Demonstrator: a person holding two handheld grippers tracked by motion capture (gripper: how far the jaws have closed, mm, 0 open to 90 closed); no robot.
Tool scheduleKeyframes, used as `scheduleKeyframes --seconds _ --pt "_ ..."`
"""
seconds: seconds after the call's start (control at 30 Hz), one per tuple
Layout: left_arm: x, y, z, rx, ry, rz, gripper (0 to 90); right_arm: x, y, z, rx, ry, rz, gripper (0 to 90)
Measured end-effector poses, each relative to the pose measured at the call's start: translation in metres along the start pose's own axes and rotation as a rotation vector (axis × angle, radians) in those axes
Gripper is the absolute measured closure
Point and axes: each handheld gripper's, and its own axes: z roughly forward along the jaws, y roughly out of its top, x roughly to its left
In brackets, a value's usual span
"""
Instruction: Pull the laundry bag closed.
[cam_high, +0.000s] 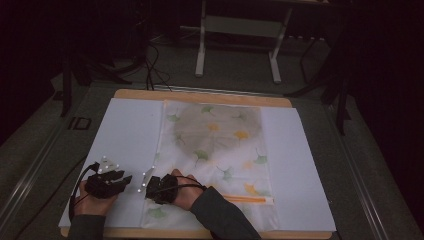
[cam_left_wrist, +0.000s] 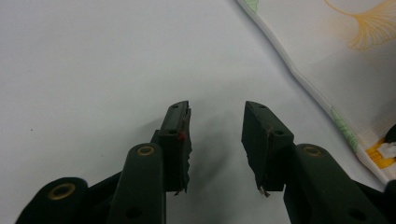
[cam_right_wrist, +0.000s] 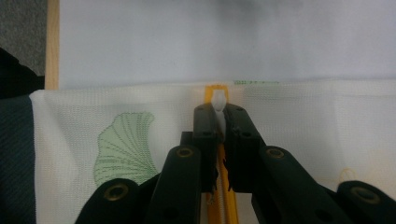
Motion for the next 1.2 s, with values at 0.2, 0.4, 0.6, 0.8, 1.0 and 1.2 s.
scheduleKeyframes --seconds 0.2,0.4,0.6,0.8,1.0,1.2 --pt "-0.001 0.000 0.000 0.008 -0.021 -0.002 64.4 0.000 0.001 -0.004 -0.008 -0.002 -0.002 84.4" --pt "-0.003 0.000 0.000 0.009 -0.040 -0.004 64.7 0.000 0.000 -0.008 -0.021 -0.006 -0.004 84.3" --pt "-0.004 -0.002 -0.001 0.013 -0.063 -0.012 64.8 0.000 -0.001 -0.010 -0.029 -0.009 -0.003 84.4" --pt "-0.011 -0.003 -0.002 0.018 -0.092 -0.011 64.8 0.000 -0.005 -0.012 -0.034 -0.010 0.006 84.3" --pt "-0.016 -0.004 -0.003 0.033 -0.105 -0.010 65.2 -0.003 -0.010 -0.014 -0.038 -0.009 0.013 84.4" --pt "-0.020 -0.005 -0.004 0.030 -0.116 -0.009 63.5 -0.004 -0.012 -0.016 -0.041 -0.009 0.016 84.3"
